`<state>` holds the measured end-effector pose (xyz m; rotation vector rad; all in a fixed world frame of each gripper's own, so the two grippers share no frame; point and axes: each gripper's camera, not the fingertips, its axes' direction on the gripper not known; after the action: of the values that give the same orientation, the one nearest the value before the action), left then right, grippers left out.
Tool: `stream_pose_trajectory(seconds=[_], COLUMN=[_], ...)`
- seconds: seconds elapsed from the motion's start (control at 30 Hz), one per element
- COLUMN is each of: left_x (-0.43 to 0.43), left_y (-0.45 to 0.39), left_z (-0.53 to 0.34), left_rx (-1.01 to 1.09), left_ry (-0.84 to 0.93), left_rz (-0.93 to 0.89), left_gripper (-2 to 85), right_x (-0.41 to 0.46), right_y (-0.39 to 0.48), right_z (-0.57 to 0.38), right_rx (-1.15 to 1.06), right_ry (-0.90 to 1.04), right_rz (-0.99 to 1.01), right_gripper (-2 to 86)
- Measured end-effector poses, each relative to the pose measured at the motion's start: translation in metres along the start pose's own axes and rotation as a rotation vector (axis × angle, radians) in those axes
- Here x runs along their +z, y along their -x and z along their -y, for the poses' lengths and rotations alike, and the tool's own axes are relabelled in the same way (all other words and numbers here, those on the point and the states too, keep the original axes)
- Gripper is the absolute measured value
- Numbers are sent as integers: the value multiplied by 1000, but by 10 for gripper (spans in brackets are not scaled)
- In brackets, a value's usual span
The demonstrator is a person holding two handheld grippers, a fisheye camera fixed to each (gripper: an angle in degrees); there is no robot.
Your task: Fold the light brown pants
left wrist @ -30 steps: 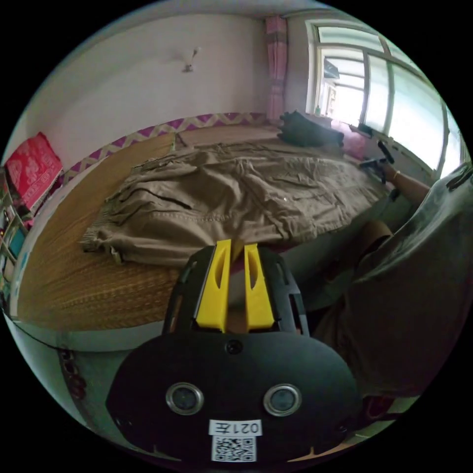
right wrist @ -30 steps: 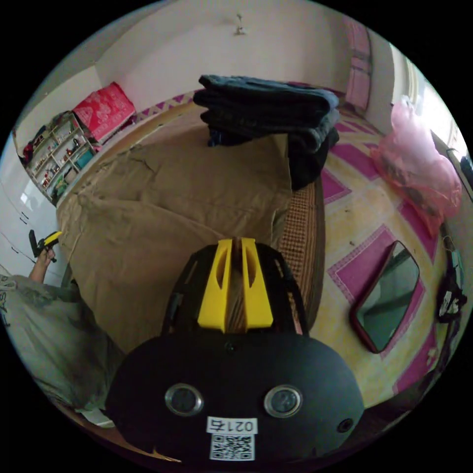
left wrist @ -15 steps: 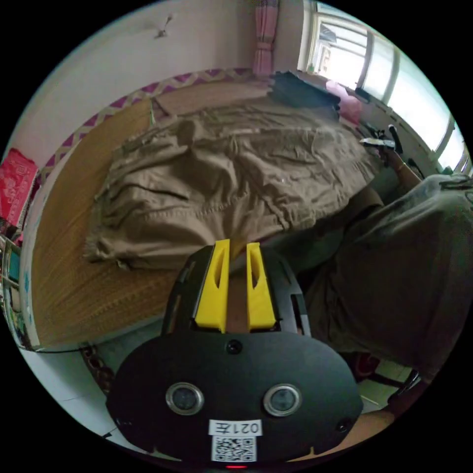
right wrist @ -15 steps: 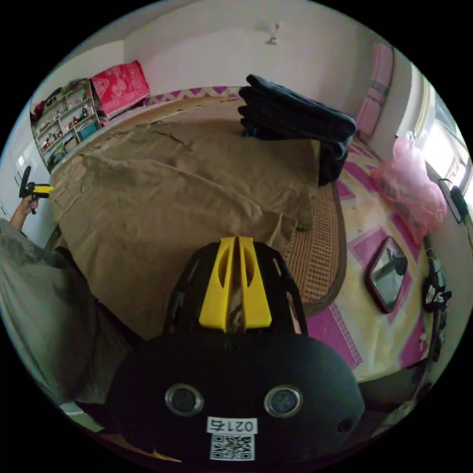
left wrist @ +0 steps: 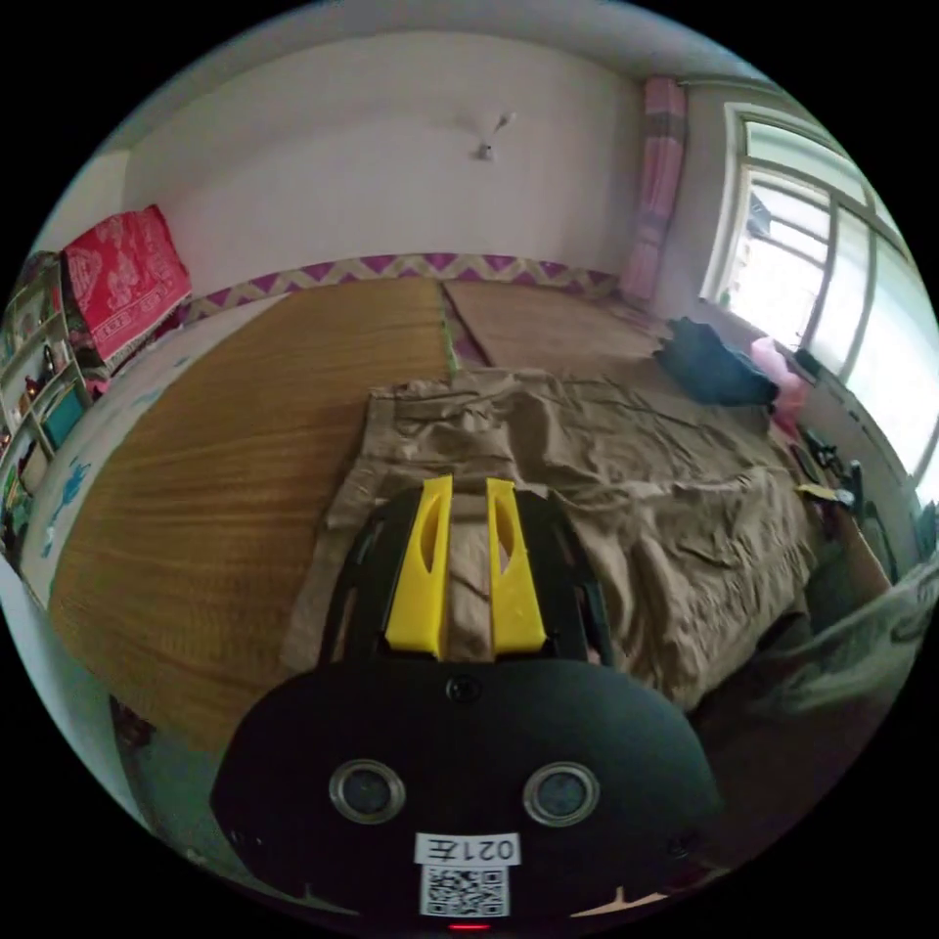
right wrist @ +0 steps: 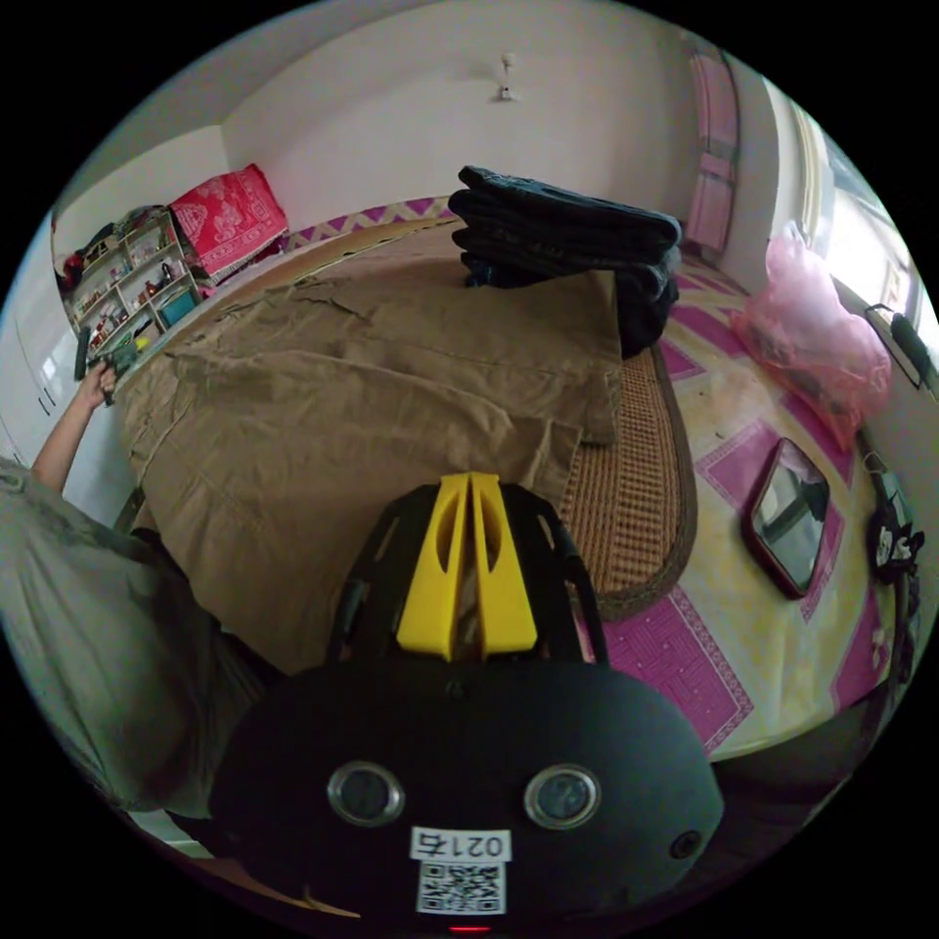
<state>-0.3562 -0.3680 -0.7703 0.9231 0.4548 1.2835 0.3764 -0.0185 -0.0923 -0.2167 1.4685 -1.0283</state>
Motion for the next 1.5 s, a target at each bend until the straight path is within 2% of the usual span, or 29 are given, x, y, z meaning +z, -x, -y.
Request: stream_pose_trajectory(seconds=[0.13,0.23,0.27,0.4,0.47,0.6,0.67,0.73,0.8,0.83,0.87,1.0,1.07,1.23,1.5], left_x=[92,138,150,158,161,143,117,105,112,119,121,115,131,178,178], left_y=[60,113,127,162,180,193,207,227,246,252,250,232,223,198,189], left_z=[70,82,82,80,78,77,69,55,39,30,26,40,58,80,80], left_rx=[-87,-181,-189,-233,-249,-235,-293,-364,-403,-404,-372,-274,-236,-128,-173], left_ry=[236,394,416,393,404,266,128,107,173,189,145,25,102,378,368], left_rz=[227,174,97,-70,-157,-128,6,92,28,-89,-202,-297,-318,-206,-213], left_gripper=[89,114,112,78,10,-6,-8,-8,-6,-4,1,57,96,110,0], right_x=[0,-1,-1,-1,-1,-2,-2,-2,-2,-2,-2,-2,-2,-3,-5], right_y=[9,10,9,3,2,6,8,9,9,10,11,16,19,27,38], right_z=[-2,-3,-3,-4,-4,-4,-3,-3,-2,-1,-1,2,3,7,13], right_rx=[-9,1,9,53,69,69,73,78,81,82,82,81,82,82,85], right_ry=[-2,-7,-7,-12,-14,-17,-18,-18,-18,-19,-19,-19,-20,-21,-26], right_rz=[-29,-21,-11,35,51,42,45,52,58,60,61,58,57,50,51], right_gripper=[-6,-7,-7,-9,-10,-10,-10,-10,-10,-10,-10,-10,-10,-10,-10])
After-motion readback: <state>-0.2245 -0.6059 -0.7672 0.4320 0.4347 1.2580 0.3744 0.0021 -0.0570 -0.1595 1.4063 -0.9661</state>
